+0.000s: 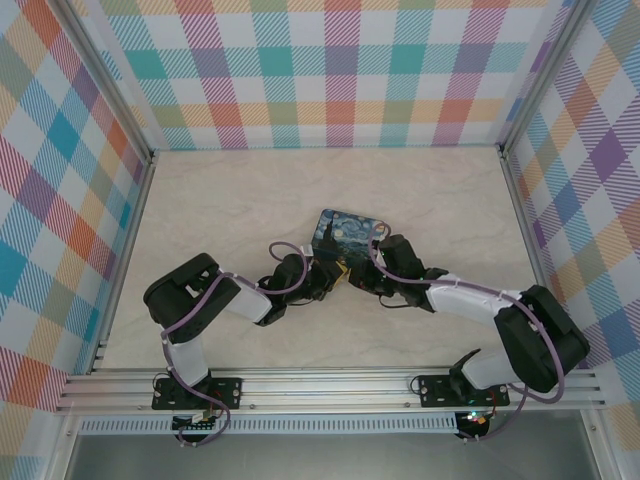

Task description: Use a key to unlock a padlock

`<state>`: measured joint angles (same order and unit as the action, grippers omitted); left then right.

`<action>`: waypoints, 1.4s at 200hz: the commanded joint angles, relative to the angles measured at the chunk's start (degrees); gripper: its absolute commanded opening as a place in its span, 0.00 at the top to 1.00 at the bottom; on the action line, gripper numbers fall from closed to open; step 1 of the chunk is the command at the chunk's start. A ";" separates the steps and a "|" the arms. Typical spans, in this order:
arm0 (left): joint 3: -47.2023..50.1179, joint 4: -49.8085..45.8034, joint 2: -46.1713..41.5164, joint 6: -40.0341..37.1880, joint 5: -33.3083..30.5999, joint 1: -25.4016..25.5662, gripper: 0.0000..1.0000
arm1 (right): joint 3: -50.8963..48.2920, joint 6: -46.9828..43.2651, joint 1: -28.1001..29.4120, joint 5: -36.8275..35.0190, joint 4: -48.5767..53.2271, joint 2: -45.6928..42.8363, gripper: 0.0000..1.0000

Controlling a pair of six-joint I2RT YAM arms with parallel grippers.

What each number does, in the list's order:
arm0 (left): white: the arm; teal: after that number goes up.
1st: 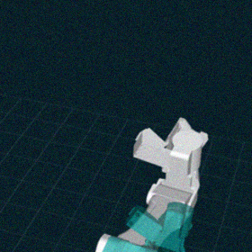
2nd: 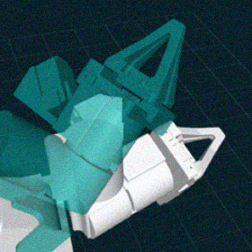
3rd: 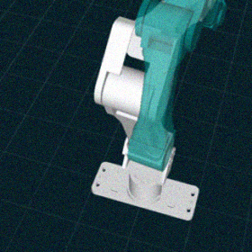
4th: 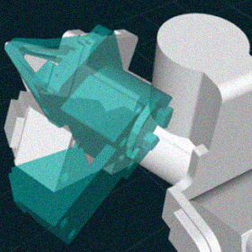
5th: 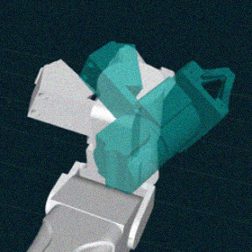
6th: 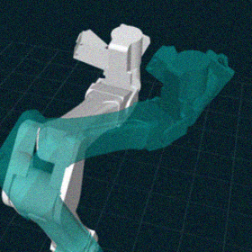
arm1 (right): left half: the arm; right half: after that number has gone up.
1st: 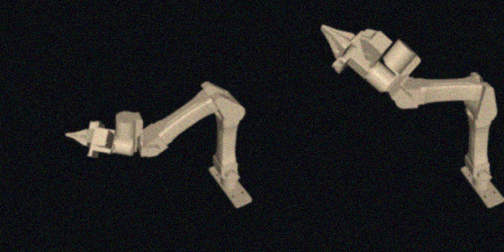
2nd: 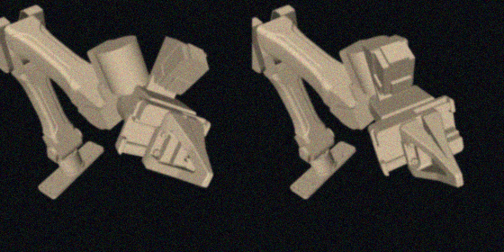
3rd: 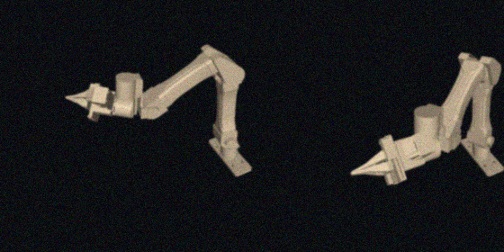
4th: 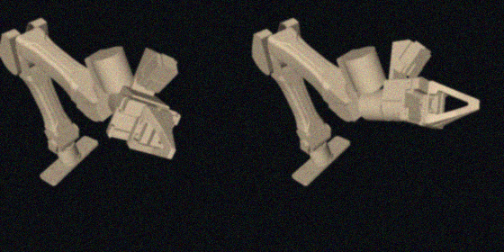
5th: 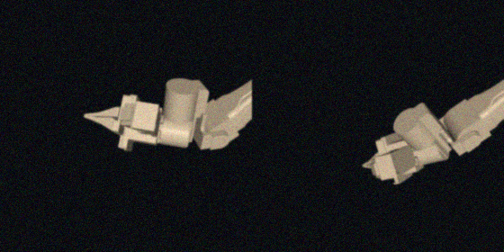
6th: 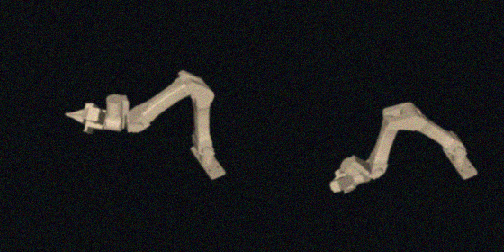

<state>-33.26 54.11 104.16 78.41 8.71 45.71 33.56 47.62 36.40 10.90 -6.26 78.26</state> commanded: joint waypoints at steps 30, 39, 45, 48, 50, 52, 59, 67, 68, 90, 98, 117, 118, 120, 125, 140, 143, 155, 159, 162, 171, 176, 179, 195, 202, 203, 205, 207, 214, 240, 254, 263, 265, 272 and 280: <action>-1.02 -1.26 -3.16 -1.07 -1.52 0.76 1.00 | 1.58 -12.78 -0.10 -4.67 10.92 -7.79 0.60; -1.24 -1.84 -3.49 -0.99 -1.35 0.62 1.00 | 2.12 -16.91 -0.10 -6.02 13.04 -9.42 0.58; -1.37 -2.26 -3.67 -0.96 -1.12 0.69 1.00 | 2.46 -19.88 -0.10 -6.97 14.12 -10.42 0.57; -1.46 -2.36 -3.80 -0.86 -1.07 0.54 1.00 | 2.59 -21.32 -0.06 -7.45 14.56 -10.95 0.56; -1.53 -2.48 -3.83 -0.75 -0.93 0.46 1.00 | 2.66 -22.54 -0.03 -7.71 14.84 -11.27 0.56; -1.54 -2.57 -3.82 -0.73 -0.86 0.50 1.00 | 2.76 -23.59 -0.02 -7.97 15.15 -11.57 0.56; -1.63 -2.60 -4.06 -0.46 -0.51 0.26 1.00 | 3.20 -27.45 0.27 -9.47 16.22 -12.49 0.55; -1.72 -2.84 -4.22 -0.05 0.03 -0.05 1.00 | 3.75 -31.74 0.93 -11.60 17.19 -13.52 0.55; -1.68 -2.85 -4.27 0.10 0.14 -0.12 1.00 | 3.81 -32.21 1.07 -11.87 17.31 -13.68 0.55; -1.46 -3.41 -4.93 2.05 1.62 -1.69 1.00 | 3.46 -44.99 5.95 -21.37 16.19 -17.91 0.55; -1.63 -3.77 -5.26 2.26 2.36 -2.24 1.00 | 3.52 -49.15 7.29 -24.34 15.88 -19.26 0.54; -2.54 -5.65 -6.20 2.23 3.72 -3.01 1.00 | 4.43 -58.40 9.88 -30.84 15.84 -20.60 0.49; -2.57 -5.75 -6.31 2.21 3.79 -3.01 1.00 | 4.46 -58.94 10.07 -31.15 15.84 -20.60 0.49; -2.63 -5.94 -6.33 2.26 3.95 -3.07 1.00 | 4.64 -59.85 10.39 -31.71 15.93 -20.58 0.49; -2.90 -6.32 -6.60 2.19 4.41 -3.31 1.00 | 4.96 -62.15 11.40 -33.74 16.03 -20.54 0.48; -3.22 -6.78 -6.95 2.52 5.52 -3.90 1.00 | 5.58 -69.21 14.90 -40.22 15.66 -19.68 0.46; -3.22 -6.74 -6.97 2.62 5.71 -4.02 1.00 | 5.55 -70.56 15.52 -41.42 15.41 -19.43 0.46; -3.31 -6.72 -7.14 3.14 6.33 -4.49 1.00 | 5.77 -74.67 17.44 -45.15 14.62 -18.32 0.44; -3.39 -6.73 -7.25 3.29 6.52 -4.57 1.00 | 5.78 -75.76 18.00 -45.90 14.46 -18.03 0.44; -3.39 -6.63 -7.22 3.42 6.59 -4.65 1.00 | 5.82 -76.44 18.34 -46.31 14.29 -17.73 0.43; -3.57 -6.67 -7.38 3.43 6.93 -4.83 1.00 | 5.81 -78.29 19.50 -47.99 13.45 -16.83 0.43; -3.66 -6.73 -7.46 3.57 7.09 -4.94 1.00 | 5.66 -79.26 20.17 -48.82 13.07 -16.11 0.43; -3.74 -6.67 -7.52 3.52 7.11 -4.94 1.00 | 5.64 -79.85 20.55 -49.32 12.75 -15.65 0.43; -3.90 -6.84 -7.66 3.77 7.45 -5.04 1.00 | 5.62 -82.37 22.01 -51.08 11.41 -12.62 0.43; -3.92 -6.88 -7.75 3.76 7.51 -5.12 1.00 | 5.64 -83.37 22.47 -51.85 10.95 -11.26 0.43; -3.92 -6.89 -7.79 3.76 7.53 -5.11 1.00 | 5.64 -83.51 22.52 -52.25 10.85 -11.10 0.43; -3.88 -6.86 -7.78 3.79 7.54 -5.11 1.00 | 5.59 -83.73 22.56 -52.65 10.75 -10.65 0.43; -3.89 -6.96 -7.86 3.84 7.61 -5.11 1.00 | 5.63 -83.98 22.68 -52.82 10.64 -10.36 0.43; -3.84 -6.90 -7.87 3.91 7.68 -5.19 1.00 | 5.71 -84.64 22.76 -52.98 10.49 -9.41 0.43; -3.80 -6.56 -7.89 4.20 7.87 -5.20 1.00 | 5.81 -85.91 22.97 -52.69 8.46 -6.98 0.44; -3.83 -6.34 -7.78 4.29 7.98 -5.20 1.00 | 5.81 -86.52 23.01 -52.40 7.16 -5.48 0.46; -3.92 -6.29 -7.74 4.50 8.14 -5.27 1.00 | 5.98 -86.64 22.98 -52.12 6.65 -4.58 0.47; -3.92 -6.25 -7.70 4.50 8.16 -5.21 1.00 | 5.99 -86.64 23.00 -52.10 6.49 -4.38 0.47; -3.96 -6.10 -7.65 4.50 8.16 -5.27 1.00 | 6.01 -86.72 23.01 -51.89 5.98 -3.70 0.48; -4.01 -5.98 -7.54 4.55 8.23 -5.20 1.00 | 6.11 -86.57 22.99 -51.89 5.66 -2.94 0.49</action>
<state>-35.51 46.19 98.37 81.87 15.64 41.06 37.91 -37.21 58.98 -40.14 2.79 73.38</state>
